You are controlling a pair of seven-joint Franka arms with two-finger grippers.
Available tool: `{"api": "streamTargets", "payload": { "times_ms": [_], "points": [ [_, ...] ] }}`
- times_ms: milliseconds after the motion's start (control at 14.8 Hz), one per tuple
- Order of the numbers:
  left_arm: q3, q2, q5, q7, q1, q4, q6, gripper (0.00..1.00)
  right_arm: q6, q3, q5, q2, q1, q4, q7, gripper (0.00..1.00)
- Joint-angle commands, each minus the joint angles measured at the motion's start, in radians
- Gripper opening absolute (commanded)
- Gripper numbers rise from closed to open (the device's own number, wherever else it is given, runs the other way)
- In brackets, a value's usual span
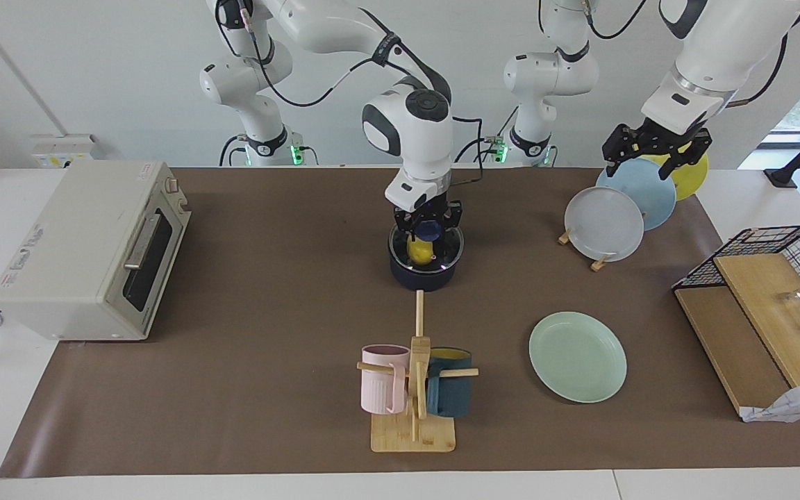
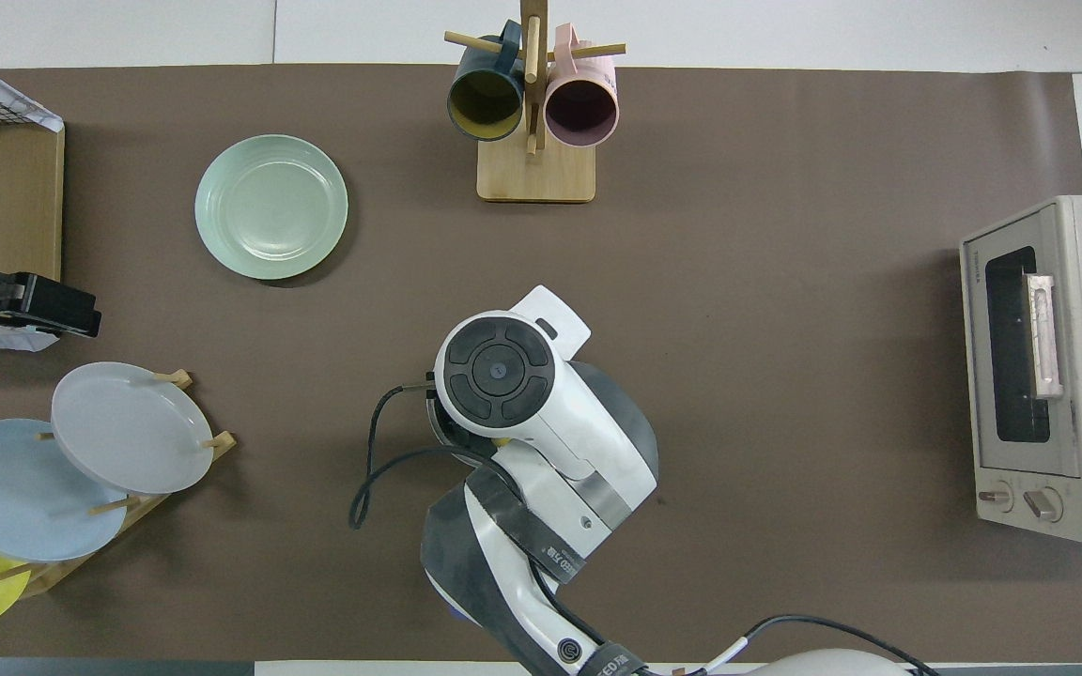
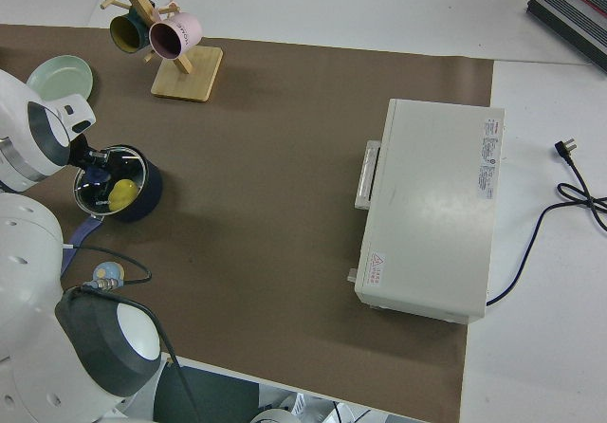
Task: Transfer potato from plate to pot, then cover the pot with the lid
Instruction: 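Lower the glass lid onto the pot with the right gripper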
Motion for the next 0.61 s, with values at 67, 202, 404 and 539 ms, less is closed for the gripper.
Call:
{"api": "streamTargets", "payload": {
  "times_ms": [67,202,404,539],
  "points": [
    [0.031,0.014,0.016,-0.038,-0.023,0.025,0.005,1.00,0.027,0.004,-0.025,0.006,0.000,-0.005,0.022,0.00],
    [0.034,0.012,0.014,-0.048,-0.023,0.025,-0.003,1.00,0.025,0.005,-0.054,0.006,0.000,-0.005,0.020,0.00],
    [0.036,0.011,0.014,-0.065,-0.022,0.023,-0.003,1.00,0.027,0.005,-0.072,0.006,0.000,-0.005,0.019,0.00],
    [0.042,0.011,0.012,-0.086,-0.022,0.023,-0.003,1.00,0.028,0.005,-0.075,0.006,0.003,-0.007,0.019,0.00]
  ]
}}
